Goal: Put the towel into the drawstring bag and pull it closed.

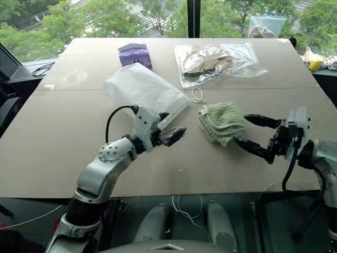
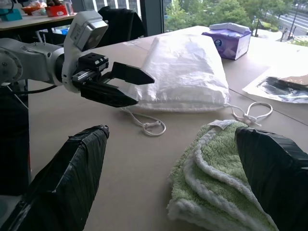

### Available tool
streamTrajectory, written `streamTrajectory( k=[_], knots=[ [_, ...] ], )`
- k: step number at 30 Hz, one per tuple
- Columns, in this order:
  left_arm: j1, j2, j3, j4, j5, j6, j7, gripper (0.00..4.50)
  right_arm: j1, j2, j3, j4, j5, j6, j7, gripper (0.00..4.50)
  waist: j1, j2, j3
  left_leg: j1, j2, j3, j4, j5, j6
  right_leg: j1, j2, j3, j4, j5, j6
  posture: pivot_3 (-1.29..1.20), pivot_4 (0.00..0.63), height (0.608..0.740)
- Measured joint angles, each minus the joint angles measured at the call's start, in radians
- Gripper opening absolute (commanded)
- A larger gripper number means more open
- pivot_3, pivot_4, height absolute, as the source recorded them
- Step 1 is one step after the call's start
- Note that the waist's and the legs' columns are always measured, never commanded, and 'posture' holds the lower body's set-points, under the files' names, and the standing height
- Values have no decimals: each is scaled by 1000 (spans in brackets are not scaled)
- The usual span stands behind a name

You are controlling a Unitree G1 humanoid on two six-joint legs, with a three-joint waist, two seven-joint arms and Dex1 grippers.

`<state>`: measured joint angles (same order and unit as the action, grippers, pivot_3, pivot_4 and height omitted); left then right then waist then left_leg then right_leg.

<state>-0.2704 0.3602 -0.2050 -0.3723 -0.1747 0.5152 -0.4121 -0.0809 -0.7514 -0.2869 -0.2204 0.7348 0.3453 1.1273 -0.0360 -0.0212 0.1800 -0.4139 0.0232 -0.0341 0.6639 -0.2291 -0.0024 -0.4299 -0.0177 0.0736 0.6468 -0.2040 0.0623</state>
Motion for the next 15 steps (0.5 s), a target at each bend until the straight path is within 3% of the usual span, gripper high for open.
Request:
streamTrajectory(
  k=[8, 15],
  knots=[
    [-63, -68, -113, 177, 369, -79, 293, 4445, 29, -2, -10, -18, -7, -2, -13, 4500, 3, 0, 0, 0, 0, 0, 1, 0, 0, 1, 0, 0, 0, 0, 0, 0, 150, 740],
    [-103, -130, -115, 271, 512, -64, 417, 4445, 30, -9, -40, -19, -18, -4, -23, 4500, 1, 0, 0, 0, -1, 0, 1, 0, 0, 1, 0, 0, 0, 2, 4, 0, 150, 740]
  ],
)
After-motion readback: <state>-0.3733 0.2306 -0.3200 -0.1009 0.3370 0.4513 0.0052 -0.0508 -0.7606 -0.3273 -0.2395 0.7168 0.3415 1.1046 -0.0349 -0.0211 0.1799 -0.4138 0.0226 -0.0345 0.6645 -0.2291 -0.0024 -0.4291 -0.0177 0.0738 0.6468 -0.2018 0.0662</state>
